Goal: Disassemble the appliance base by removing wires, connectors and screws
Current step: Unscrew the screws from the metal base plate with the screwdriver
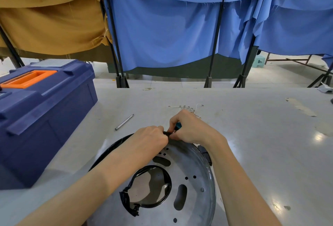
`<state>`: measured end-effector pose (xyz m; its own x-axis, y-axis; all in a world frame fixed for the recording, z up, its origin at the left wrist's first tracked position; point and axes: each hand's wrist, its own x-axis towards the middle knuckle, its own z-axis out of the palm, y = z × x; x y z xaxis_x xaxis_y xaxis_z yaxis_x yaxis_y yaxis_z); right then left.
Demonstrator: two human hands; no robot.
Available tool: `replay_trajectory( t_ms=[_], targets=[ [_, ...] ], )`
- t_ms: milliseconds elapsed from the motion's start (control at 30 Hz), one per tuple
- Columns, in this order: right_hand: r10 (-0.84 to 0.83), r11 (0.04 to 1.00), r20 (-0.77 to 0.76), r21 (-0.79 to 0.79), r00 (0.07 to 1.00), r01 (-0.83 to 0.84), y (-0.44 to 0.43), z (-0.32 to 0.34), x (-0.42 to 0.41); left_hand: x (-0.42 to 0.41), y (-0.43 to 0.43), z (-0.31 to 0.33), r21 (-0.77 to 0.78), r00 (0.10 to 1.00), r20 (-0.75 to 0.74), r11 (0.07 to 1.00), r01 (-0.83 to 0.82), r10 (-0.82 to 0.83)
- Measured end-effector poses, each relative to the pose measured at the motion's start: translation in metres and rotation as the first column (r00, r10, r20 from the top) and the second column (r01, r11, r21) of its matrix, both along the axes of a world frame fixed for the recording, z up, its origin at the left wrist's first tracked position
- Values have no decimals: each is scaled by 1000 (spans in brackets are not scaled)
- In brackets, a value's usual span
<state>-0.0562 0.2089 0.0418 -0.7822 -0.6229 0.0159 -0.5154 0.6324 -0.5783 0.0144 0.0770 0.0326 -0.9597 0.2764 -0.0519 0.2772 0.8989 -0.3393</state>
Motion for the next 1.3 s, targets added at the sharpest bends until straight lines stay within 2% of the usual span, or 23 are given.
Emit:
replay_trajectory(
  t_ms=[267, 433, 600, 833, 1067, 1300],
  targets=[
    [8, 1000, -7, 3, 1000, -8, 0, 2, 2, -9, 4, -8, -194, 992, 1, 973, 126, -128],
    [12, 1000, 0, 14, 1000, -12, 1, 4, 3, -12, 8, -10, -235, 987, 20, 959, 159, -159],
    [3, 1000, 26, 6, 1000, -3, 1, 3, 2, -12, 0, -3, -133, 991, -5, 982, 133, -135],
    [-8, 1000, 64, -4, 998, 8, 1, 2, -1, -7, 1, 0, 41, 1000, -16, 999, 5, -5],
    [-3, 1000, 54, -23, 999, 5, 0, 0, -1, 7, -3, -17, 298, 982, -124, 949, -102, 144],
    [-3, 1000, 42, -14, 999, 3, 0, 1, 0, 8, -5, -17, 332, 977, -131, 936, -115, 167]
  ],
)
